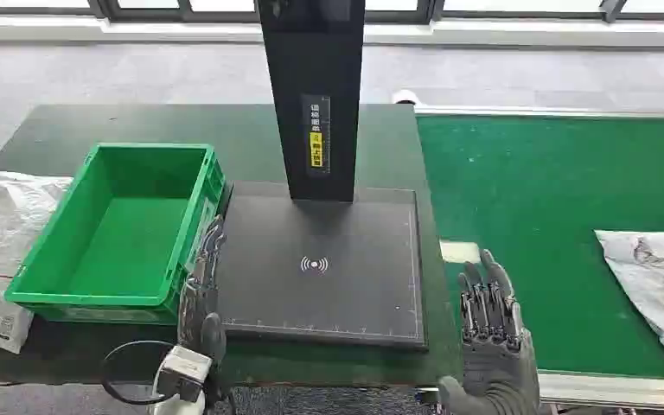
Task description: Moved the parcel from conveyor to table for the left to box.
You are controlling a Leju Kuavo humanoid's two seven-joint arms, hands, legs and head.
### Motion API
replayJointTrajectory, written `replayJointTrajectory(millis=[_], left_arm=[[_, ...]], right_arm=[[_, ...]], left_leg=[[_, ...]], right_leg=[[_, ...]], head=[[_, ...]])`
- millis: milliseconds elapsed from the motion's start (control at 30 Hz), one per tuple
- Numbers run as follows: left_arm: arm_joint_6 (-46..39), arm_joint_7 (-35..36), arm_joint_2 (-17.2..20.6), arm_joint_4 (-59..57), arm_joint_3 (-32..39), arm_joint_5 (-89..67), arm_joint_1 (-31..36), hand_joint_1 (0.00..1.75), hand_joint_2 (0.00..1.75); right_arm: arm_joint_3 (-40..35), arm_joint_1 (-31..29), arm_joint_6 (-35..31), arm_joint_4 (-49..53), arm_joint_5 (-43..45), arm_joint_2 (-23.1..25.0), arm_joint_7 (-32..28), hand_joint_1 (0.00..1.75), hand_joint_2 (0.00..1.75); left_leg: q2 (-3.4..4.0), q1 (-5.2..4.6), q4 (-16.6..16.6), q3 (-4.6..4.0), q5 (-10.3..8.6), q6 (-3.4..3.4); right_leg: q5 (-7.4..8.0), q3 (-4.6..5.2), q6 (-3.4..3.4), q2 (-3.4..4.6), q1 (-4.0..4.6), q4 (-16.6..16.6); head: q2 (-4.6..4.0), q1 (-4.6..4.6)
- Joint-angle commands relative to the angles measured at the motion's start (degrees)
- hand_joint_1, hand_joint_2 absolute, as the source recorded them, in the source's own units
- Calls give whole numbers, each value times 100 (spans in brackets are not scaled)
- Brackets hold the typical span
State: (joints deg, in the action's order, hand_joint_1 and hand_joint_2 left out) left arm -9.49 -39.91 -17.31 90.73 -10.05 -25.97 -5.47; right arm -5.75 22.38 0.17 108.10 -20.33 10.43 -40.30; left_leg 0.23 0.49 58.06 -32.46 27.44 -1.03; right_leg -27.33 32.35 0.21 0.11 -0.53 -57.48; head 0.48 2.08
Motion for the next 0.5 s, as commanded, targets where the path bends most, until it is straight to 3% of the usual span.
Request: replayJointTrajectory(millis=[33, 100, 133, 233, 267, 433, 500], left_arm=[[-103, 117, 87, 242, -11, 63, -463, 0, 0], [-103, 117, 87, 242, -11, 63, -463, 0, 0], [-206, 151, 69, 269, 44, 81, -493, 0, 0], [-284, -9, 190, 133, 145, 431, -510, 0, 0], [-325, -9, 250, 127, 98, 585, -484, 0, 0], [-1062, -9, 748, -131, -512, 862, -322, 0, 0], [-1074, -9, 784, -150, -524, 907, -297, 0, 0]], right_arm=[[2, -349, -154, -390, 335, -90, 30, 0, 175], [2, -349, -154, -390, 335, -90, 30, 0, 175], [82, -385, 0, -320, 831, -68, 30, 0, 0], [209, -688, 187, -579, 932, -157, 30, 0, 0], [198, -719, 138, -660, 866, -173, 30, 0, 175], [305, -907, -823, -1341, 239, -240, 30, 0, 175], [351, -944, -788, -1365, 286, -290, 30, 0, 175]], left_leg=[[9, -1, -17, 11, -5, 4], [8, -2, -16, 12, -4, 4], [6, -3, -11, 7, -3, 3], [13, -3, -18, 12, -6, 4], [13, 0, -12, 9, -4, 3], [-5, -1, -30, 16, -17, 4], [-2, 1, -25, 18, -12, 3]], right_leg=[[8, -8, 0, 9, 0, 18], [7, -10, 0, 8, -1, 16], [4, -5, 0, 6, -2, 10], [10, -8, 1, 12, -2, 17], [8, -8, 1, 12, 0, 13], [15, -19, -1, -7, 1, 30], [12, -20, 0, -6, 2, 26]], head=[[0, 0], [0, 0], [0, 0], [0, 0], [0, 0], [0, 0], [0, 0]])
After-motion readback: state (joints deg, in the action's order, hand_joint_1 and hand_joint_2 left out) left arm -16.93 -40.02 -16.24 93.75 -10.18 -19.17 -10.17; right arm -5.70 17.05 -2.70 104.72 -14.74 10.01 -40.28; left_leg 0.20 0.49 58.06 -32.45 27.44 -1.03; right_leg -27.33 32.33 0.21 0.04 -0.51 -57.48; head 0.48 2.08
